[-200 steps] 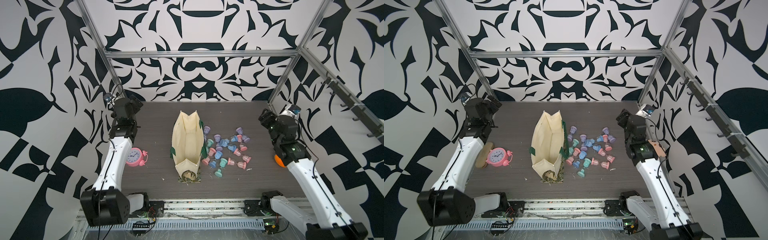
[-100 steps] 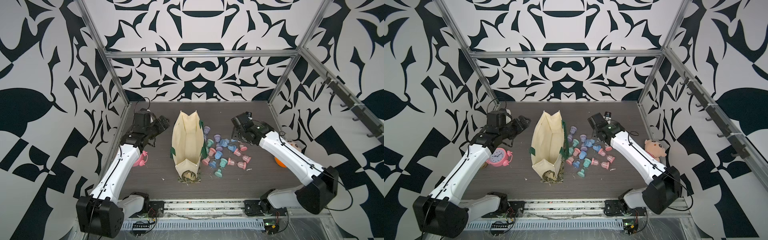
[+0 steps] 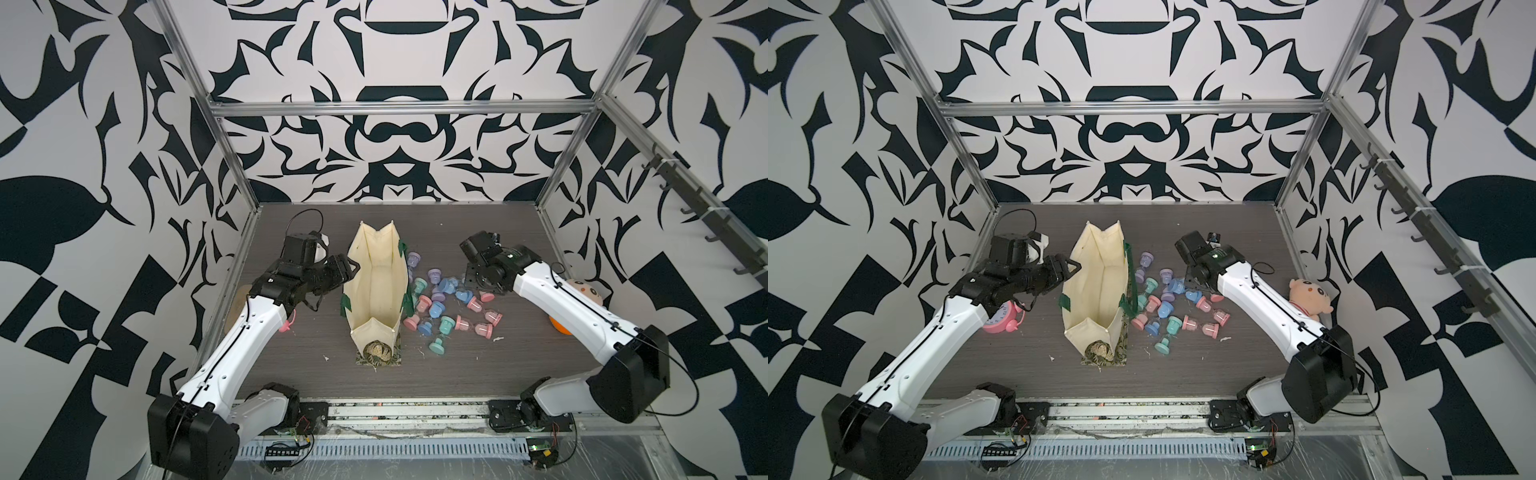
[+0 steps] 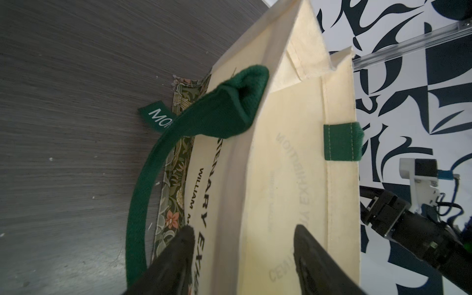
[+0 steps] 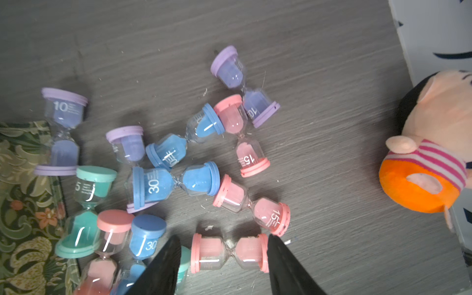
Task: Put the hourglass into the canvas bag
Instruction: Pick up the hourglass from the center of the board.
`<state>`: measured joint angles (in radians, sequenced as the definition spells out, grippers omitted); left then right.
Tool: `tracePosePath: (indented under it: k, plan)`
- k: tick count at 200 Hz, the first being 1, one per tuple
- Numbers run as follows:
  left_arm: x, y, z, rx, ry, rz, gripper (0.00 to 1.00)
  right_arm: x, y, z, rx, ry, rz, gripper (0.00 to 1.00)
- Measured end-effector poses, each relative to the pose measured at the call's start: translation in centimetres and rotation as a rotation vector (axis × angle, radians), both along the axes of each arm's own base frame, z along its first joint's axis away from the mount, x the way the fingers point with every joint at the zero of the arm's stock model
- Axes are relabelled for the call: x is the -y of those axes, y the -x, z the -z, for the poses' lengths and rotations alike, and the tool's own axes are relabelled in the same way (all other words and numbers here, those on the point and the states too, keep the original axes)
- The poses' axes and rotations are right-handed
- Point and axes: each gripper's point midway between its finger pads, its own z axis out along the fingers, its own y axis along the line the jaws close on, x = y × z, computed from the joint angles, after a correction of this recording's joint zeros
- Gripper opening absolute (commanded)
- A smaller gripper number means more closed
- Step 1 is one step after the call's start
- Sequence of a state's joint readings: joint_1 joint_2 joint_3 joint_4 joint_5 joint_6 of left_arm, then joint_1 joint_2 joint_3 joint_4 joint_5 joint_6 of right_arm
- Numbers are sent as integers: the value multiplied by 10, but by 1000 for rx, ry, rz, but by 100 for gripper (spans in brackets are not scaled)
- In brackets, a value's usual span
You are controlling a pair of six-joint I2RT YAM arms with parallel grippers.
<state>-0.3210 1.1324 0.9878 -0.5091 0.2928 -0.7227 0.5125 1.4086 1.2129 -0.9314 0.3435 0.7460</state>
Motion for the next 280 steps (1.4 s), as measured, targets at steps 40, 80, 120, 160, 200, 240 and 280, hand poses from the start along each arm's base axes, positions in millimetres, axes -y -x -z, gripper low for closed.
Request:
tracePosePath:
  k: [40,80,120,160,200,240,280]
  plan:
    - [-1,-2,10,-24,-25,3,40,1,8,13,-38,-3,6,56]
    - [-2,2,16,-47,-41,7,32,2,13,20,-61,-4,6,54]
    - [-3,4,16,-51,-45,4,15,3,17,24,-71,-8,10,54]
    - [-1,2,18,-54,-47,12,0,5,20,28,-83,-2,12,58]
    - [1,-4,19,-45,-43,11,0,7,23,38,-114,-11,-12,61]
    - [4,-10,15,-25,-25,0,0,0,36,59,-187,-72,-69,64]
    - [0,-15,15,-15,-20,-43,0,4,44,71,-231,-80,-86,69]
